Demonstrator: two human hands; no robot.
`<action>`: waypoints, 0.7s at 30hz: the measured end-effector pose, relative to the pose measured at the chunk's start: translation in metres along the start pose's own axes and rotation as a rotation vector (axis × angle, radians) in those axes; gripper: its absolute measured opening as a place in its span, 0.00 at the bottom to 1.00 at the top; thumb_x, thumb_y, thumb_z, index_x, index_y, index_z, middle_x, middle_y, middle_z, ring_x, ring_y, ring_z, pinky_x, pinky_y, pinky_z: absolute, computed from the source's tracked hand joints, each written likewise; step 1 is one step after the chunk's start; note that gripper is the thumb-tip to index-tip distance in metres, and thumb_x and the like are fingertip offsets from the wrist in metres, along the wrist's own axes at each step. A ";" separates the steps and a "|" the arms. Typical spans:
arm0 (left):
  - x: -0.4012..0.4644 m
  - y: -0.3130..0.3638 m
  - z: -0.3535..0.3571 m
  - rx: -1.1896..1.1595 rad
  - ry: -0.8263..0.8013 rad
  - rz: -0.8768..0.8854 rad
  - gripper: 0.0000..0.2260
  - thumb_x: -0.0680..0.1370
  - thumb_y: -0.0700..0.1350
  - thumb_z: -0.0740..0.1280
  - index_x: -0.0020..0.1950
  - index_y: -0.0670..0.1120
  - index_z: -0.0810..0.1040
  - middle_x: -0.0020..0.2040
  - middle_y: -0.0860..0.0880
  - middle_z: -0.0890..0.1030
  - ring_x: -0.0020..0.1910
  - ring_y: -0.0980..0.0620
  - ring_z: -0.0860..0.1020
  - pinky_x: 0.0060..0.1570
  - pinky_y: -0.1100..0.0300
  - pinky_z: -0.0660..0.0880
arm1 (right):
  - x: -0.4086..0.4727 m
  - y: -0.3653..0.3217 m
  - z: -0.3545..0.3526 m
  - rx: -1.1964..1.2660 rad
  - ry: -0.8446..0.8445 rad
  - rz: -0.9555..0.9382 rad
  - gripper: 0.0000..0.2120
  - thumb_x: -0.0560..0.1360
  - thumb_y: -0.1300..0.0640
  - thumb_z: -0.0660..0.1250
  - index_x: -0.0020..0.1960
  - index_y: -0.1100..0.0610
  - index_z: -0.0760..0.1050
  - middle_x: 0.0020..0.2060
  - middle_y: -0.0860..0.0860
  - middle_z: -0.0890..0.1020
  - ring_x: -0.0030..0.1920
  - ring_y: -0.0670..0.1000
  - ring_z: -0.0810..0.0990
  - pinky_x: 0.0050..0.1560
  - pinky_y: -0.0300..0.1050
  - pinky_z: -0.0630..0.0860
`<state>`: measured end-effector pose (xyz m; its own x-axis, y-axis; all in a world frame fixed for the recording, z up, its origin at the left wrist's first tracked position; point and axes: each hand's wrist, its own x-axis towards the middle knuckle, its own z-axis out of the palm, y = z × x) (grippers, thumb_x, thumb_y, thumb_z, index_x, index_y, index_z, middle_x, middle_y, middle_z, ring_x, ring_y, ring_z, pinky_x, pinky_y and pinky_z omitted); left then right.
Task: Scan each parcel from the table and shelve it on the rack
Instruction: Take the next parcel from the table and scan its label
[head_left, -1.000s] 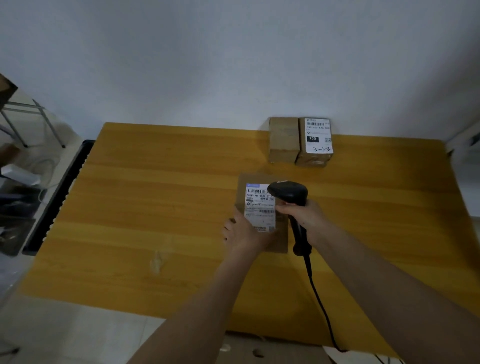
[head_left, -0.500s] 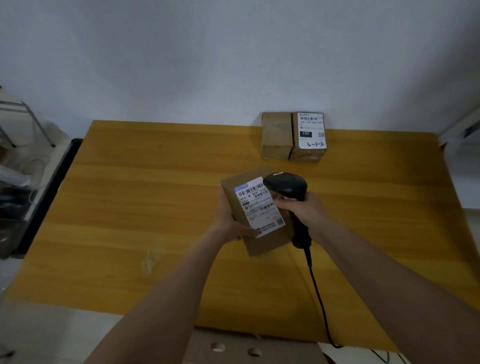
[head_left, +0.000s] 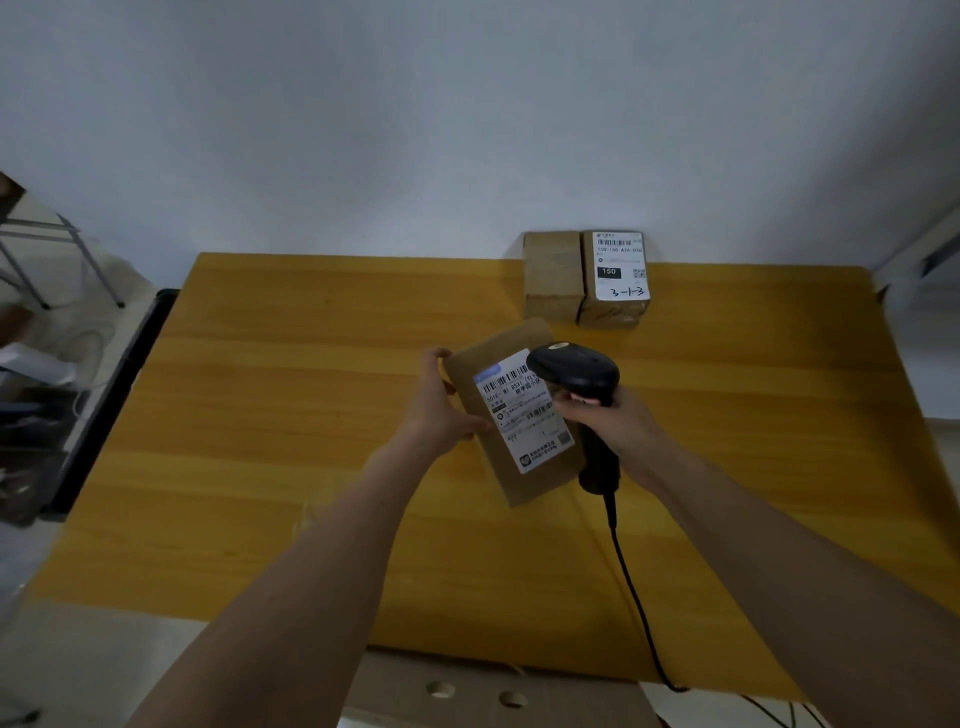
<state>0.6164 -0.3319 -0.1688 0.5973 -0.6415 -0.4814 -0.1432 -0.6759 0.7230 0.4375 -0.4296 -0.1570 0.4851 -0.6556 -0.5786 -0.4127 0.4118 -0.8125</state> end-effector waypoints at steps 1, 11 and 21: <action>-0.001 0.002 0.000 0.041 0.037 0.044 0.42 0.63 0.31 0.79 0.69 0.50 0.61 0.61 0.46 0.72 0.53 0.44 0.78 0.47 0.48 0.81 | 0.000 -0.002 0.000 -0.005 -0.011 -0.011 0.05 0.73 0.60 0.71 0.48 0.60 0.79 0.47 0.52 0.83 0.49 0.49 0.80 0.42 0.40 0.72; -0.011 0.019 0.010 0.244 0.144 0.199 0.40 0.67 0.37 0.79 0.73 0.46 0.62 0.68 0.45 0.70 0.63 0.43 0.73 0.56 0.51 0.74 | -0.024 -0.006 0.000 -0.126 0.057 -0.121 0.06 0.74 0.60 0.70 0.51 0.58 0.79 0.45 0.49 0.82 0.44 0.43 0.78 0.35 0.32 0.72; -0.022 0.027 0.019 0.341 0.095 0.191 0.45 0.68 0.37 0.78 0.78 0.43 0.56 0.77 0.44 0.59 0.73 0.43 0.64 0.69 0.50 0.66 | -0.077 0.023 -0.007 -0.134 0.064 -0.189 0.04 0.76 0.62 0.68 0.50 0.57 0.79 0.39 0.46 0.81 0.40 0.44 0.78 0.32 0.29 0.71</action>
<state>0.5841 -0.3432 -0.1481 0.6024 -0.7416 -0.2953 -0.5028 -0.6398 0.5812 0.3853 -0.3737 -0.1306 0.5157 -0.7535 -0.4079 -0.4201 0.1925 -0.8868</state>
